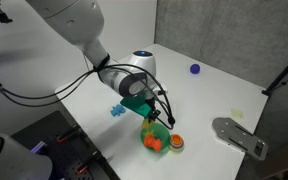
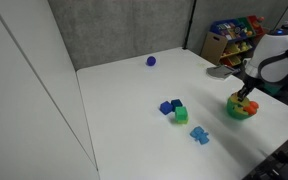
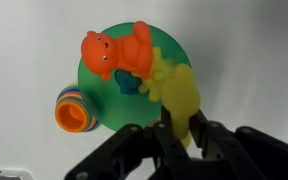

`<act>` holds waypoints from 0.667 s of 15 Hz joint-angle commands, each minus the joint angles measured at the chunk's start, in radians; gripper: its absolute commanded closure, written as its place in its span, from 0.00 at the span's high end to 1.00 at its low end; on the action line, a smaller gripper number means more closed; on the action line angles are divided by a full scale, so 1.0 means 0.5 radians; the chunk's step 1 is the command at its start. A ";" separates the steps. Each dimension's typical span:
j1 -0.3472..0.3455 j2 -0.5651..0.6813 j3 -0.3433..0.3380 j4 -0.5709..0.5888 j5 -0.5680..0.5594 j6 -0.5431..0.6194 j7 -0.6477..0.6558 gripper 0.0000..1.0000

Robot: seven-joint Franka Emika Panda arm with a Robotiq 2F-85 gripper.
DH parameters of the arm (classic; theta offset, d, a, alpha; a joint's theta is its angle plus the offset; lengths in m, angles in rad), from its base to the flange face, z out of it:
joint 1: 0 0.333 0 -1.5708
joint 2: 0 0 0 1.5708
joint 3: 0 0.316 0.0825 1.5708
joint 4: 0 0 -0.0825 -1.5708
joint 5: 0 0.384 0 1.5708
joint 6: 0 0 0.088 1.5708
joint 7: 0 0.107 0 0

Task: Pick up the topmost yellow toy from the green bowl and put it on the table

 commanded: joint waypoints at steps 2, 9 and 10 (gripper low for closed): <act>0.085 -0.244 0.028 -0.066 -0.097 -0.138 0.122 0.08; 0.273 -0.374 0.141 -0.014 -0.295 -0.406 0.465 0.49; 0.287 -0.391 0.160 -0.010 -0.320 -0.454 0.503 0.54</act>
